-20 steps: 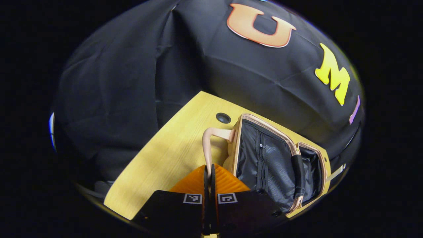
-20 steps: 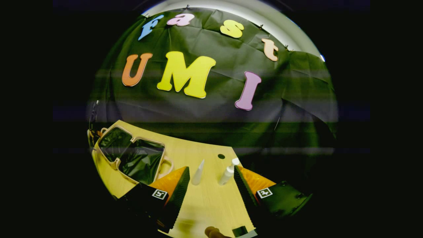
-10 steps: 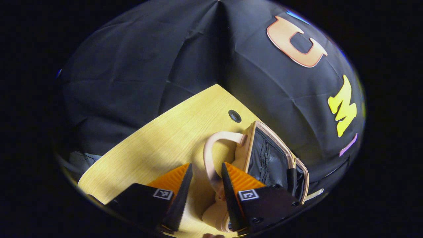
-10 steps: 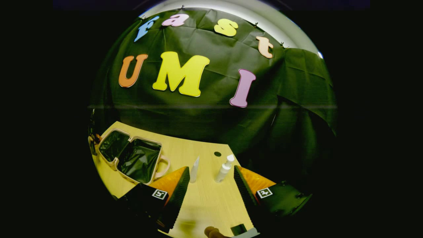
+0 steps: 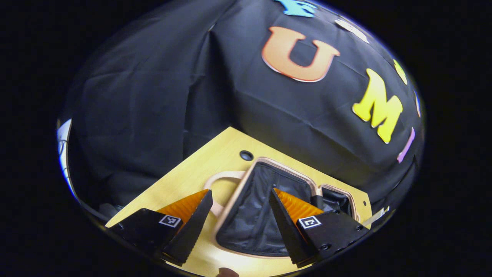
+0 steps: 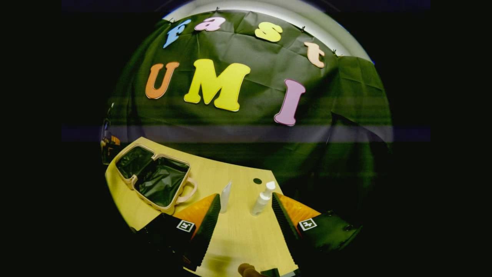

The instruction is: First open the suitcase, pack the skin care products into it, and then close the suitcase.

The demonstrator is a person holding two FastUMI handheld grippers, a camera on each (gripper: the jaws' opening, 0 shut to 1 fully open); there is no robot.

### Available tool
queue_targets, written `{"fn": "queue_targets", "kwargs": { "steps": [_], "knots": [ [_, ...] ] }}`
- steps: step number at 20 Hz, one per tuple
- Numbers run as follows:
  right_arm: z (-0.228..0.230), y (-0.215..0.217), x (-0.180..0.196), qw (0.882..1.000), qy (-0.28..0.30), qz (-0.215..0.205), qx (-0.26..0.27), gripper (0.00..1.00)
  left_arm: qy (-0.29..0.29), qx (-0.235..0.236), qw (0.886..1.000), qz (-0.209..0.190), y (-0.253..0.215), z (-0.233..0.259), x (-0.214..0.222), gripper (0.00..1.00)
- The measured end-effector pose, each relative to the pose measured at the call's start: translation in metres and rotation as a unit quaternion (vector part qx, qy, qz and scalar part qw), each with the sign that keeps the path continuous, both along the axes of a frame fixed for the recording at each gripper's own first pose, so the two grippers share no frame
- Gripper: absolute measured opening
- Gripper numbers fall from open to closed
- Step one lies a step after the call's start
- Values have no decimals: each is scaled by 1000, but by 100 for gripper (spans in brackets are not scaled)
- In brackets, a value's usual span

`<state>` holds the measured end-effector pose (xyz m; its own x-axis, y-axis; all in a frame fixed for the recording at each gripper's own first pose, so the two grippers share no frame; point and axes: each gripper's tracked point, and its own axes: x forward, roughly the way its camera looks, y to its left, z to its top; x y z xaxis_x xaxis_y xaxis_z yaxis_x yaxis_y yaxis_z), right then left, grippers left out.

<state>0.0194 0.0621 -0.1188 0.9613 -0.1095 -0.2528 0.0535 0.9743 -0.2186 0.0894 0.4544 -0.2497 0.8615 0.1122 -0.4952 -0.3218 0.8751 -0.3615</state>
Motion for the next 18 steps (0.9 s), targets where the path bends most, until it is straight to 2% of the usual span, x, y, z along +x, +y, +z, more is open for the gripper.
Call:
{"fn": "queue_targets", "kwargs": {
  "steps": [2,10,13,18],
  "knots": [
    [-2,-12,5,1000,-3,14,2,80,-3,2,1000,-23,-42,10,-5,99],
    [-28,-66,21,998,11,55,32,80,12,33,990,-135,-223,18,-19,98],
    [-40,-86,22,996,25,67,45,80,13,55,982,-180,-295,21,-19,98],
    [-60,-128,23,994,47,80,49,80,24,78,962,-262,-410,9,-22,98]
  ]
}}
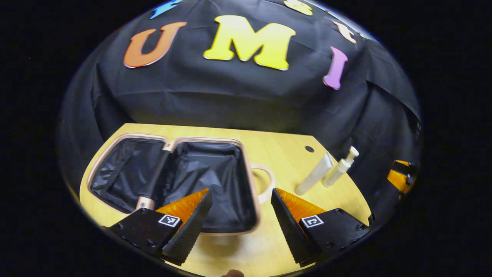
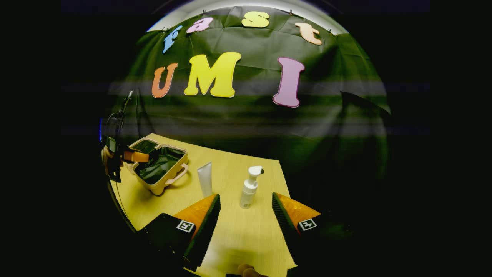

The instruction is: First open the suitcase, pack the skin care products into it, and then close the suitcase.

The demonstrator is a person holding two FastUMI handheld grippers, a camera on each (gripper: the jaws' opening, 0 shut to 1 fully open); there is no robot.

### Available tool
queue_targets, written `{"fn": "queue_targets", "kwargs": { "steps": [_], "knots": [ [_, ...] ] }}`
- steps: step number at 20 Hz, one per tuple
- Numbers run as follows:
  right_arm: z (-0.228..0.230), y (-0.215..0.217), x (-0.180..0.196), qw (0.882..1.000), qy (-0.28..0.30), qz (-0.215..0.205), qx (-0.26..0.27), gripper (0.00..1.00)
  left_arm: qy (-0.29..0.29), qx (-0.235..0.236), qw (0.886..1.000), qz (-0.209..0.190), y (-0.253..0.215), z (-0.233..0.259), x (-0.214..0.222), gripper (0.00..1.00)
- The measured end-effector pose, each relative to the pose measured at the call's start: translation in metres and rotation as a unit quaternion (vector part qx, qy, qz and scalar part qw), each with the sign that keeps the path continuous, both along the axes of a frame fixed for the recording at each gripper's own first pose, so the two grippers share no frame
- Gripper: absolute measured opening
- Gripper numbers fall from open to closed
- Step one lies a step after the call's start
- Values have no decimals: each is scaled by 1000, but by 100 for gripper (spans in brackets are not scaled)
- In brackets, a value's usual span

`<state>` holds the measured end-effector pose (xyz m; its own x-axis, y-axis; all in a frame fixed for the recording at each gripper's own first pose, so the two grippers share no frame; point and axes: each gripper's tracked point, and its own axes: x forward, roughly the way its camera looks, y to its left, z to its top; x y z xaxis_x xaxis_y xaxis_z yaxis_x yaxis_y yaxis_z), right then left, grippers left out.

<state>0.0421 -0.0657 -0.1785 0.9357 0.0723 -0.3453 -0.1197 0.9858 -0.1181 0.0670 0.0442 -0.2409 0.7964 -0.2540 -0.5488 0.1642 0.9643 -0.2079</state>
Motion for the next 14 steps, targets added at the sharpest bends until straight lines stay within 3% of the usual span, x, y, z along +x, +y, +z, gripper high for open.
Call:
{"fn": "queue_targets", "kwargs": {
  "steps": [6,14],
  "knots": [
    [-17,-64,-4,1000,5,-1,-17,79,3,-25,997,-73,-115,-23,17,98],
    [-52,-104,-1,999,49,-12,-14,80,22,-12,995,-100,-193,-76,72,98]
  ]
}}
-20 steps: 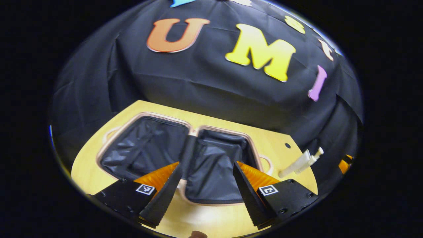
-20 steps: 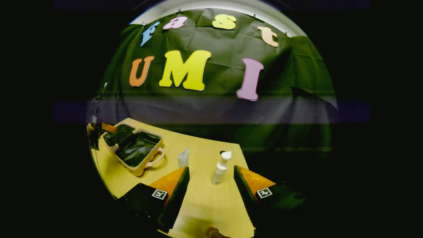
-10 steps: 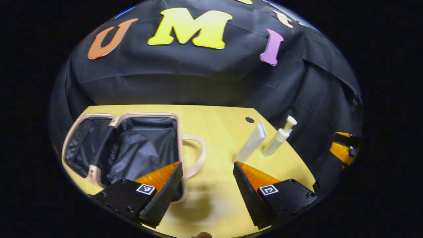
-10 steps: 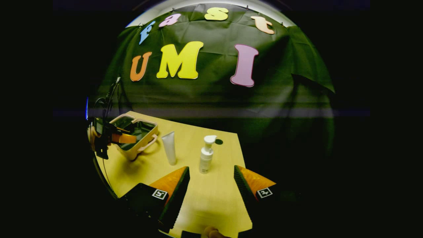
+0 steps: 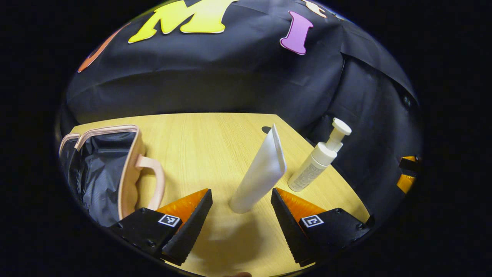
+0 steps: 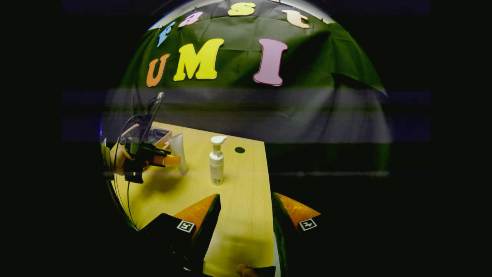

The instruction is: First open the suitcase, pack the skin care products into it, and then close the suitcase.

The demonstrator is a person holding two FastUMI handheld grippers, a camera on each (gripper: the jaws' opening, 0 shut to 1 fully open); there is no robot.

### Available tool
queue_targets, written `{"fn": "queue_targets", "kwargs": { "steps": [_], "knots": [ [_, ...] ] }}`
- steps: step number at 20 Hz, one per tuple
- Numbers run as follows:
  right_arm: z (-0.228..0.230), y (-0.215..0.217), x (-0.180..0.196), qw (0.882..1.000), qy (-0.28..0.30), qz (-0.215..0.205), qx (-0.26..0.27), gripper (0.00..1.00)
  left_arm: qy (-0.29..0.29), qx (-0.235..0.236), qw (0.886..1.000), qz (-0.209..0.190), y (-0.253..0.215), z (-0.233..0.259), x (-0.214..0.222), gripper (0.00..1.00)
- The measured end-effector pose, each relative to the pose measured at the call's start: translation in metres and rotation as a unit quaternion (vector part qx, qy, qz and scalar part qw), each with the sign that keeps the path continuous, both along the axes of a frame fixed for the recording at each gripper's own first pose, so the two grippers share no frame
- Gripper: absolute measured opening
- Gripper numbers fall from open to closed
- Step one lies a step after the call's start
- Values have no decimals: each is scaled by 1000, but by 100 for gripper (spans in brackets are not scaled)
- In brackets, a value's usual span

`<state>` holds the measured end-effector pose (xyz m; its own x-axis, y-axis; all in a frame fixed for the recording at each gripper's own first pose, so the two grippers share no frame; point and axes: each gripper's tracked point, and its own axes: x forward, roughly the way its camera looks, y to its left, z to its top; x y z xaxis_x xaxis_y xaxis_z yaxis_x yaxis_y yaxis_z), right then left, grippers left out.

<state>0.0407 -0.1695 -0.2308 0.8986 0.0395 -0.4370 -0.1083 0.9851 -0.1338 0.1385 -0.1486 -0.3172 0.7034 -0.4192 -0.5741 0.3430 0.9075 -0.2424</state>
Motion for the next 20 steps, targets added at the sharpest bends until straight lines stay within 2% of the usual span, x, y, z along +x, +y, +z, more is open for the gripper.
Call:
{"fn": "queue_targets", "kwargs": {
  "steps": [4,7,8,9,10,12,14,17,20],
  "knots": [
    [-13,4,13,1000,18,4,5,80,6,-11,1000,1,-14,-14,17,96],
    [-21,10,19,1000,25,15,6,79,-6,19,1000,17,-8,-26,33,86],
    [-23,15,25,999,28,19,9,79,-7,26,999,17,-7,-29,34,87],
    [-27,21,31,999,31,24,13,80,-5,33,999,13,-9,-33,36,83],
    [-30,29,37,999,34,32,20,79,-6,36,999,11,-9,-34,38,72],
    [-32,40,50,998,34,39,23,80,-1,44,999,9,-11,-35,37,57],
    [-29,54,66,998,26,48,24,79,11,55,998,4,-6,-33,29,54],
    [-30,81,94,997,17,67,43,79,22,37,999,-2,-2,-20,11,52],
    [-43,93,127,997,15,59,41,80,21,56,998,10,22,-6,-10,53]
  ]
}}
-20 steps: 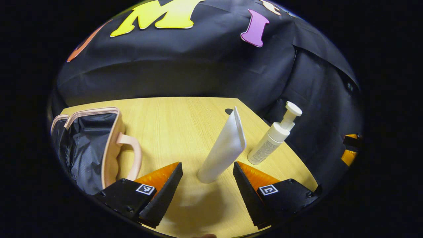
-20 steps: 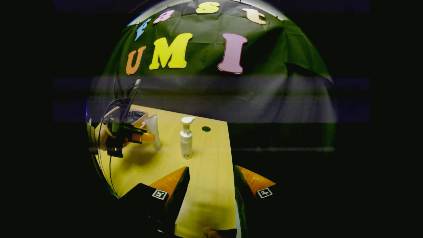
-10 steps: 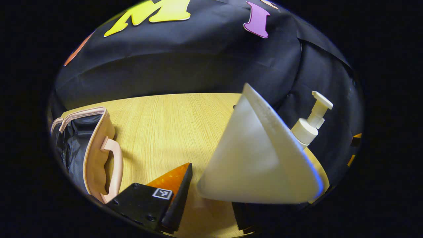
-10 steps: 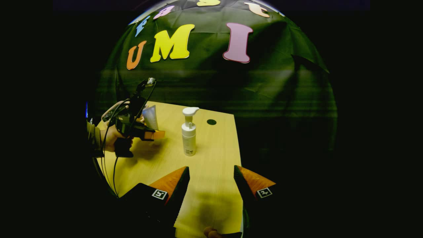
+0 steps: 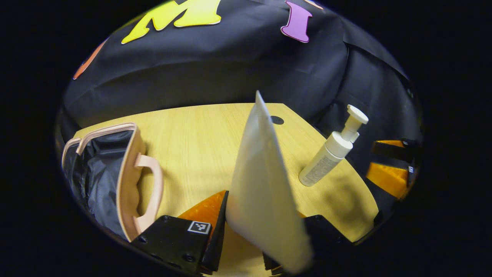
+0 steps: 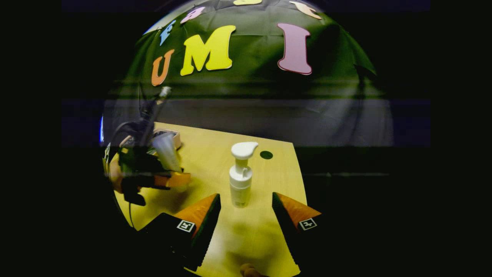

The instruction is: First open the suitcase, pack the skin care products into it, and then close the suitcase.

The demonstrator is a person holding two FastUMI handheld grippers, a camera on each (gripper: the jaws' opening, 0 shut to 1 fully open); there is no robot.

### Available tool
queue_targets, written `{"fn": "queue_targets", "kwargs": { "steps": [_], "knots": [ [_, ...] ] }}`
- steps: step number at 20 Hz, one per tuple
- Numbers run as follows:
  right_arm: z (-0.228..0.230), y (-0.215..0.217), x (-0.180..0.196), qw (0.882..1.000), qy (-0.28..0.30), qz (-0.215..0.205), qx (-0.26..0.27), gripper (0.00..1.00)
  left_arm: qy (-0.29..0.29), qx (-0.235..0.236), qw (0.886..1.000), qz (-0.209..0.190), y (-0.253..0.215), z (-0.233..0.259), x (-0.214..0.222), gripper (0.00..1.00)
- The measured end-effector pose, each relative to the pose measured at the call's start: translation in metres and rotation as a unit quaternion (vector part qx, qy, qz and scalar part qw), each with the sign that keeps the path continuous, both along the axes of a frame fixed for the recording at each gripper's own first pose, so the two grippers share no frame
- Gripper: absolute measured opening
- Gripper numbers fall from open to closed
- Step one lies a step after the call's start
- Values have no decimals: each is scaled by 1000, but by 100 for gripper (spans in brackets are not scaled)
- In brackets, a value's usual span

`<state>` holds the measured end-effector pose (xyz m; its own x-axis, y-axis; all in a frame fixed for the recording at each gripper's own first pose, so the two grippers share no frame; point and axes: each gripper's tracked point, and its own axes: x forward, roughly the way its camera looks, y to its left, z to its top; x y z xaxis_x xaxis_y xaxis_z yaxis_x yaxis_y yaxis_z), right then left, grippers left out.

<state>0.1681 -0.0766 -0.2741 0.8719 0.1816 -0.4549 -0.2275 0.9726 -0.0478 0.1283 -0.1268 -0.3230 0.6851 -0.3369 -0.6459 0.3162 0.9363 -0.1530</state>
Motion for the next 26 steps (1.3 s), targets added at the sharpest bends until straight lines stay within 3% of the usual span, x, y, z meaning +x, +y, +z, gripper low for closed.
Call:
{"fn": "queue_targets", "kwargs": {
  "steps": [5,10,13,15,16,20,26],
  "knots": [
    [-31,17,41,999,12,-36,16,80,2,11,999,34,42,29,-56,53],
    [-48,33,59,999,10,-43,4,80,21,22,994,104,101,53,-121,52],
    [-47,32,68,998,1,-63,-1,70,31,26,990,134,140,68,-160,53],
    [-48,30,66,997,2,-76,7,58,31,30,987,156,170,80,-176,52],
    [-49,29,66,997,4,-82,9,53,32,29,985,168,184,86,-181,45],
    [-44,39,41,996,19,-89,2,49,8,15,979,201,236,117,-166,45],
    [4,81,-37,998,5,-59,17,47,-46,29,980,191,298,132,-66,45]
  ]
}}
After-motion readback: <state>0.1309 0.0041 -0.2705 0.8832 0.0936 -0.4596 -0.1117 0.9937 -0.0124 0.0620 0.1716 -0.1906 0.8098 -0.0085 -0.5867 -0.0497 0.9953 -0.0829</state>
